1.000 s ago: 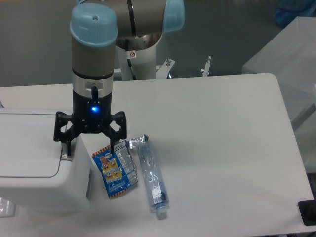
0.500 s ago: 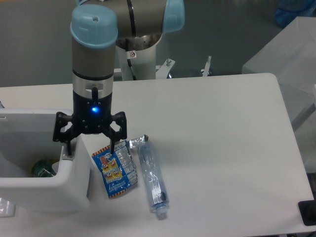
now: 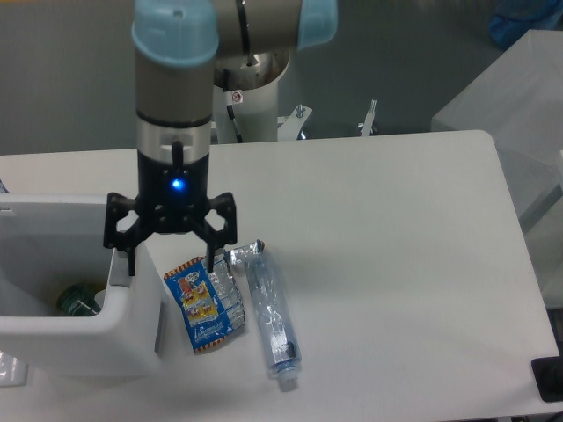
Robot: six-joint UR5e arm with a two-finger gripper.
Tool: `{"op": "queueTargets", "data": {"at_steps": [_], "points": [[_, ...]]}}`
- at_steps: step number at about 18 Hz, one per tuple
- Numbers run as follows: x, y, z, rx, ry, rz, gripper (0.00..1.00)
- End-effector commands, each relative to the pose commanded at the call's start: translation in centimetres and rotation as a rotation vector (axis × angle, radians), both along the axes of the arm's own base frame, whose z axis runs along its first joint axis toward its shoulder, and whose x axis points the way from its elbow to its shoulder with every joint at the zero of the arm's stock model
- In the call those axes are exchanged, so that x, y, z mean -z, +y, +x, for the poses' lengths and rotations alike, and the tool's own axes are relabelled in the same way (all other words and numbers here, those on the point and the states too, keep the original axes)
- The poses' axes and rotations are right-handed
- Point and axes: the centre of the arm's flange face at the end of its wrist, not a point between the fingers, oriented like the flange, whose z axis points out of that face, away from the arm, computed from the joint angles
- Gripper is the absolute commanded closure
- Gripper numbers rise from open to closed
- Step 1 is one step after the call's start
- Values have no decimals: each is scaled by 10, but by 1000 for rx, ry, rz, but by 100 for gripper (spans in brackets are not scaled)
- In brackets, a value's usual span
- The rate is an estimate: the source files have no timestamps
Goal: Open the trash can
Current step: 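Lift the gripper upward to flip the trash can lid open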
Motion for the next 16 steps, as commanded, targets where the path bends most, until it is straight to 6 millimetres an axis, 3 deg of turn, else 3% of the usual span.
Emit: {"op": "queueTargets", "data": {"at_steps": [4, 12, 16], "points": [[-19, -26, -25, -37, 94, -17, 0], [-4, -70, -59, 169, 275, -309, 0], [-1, -89, -77, 234, 307, -360, 0]]}}
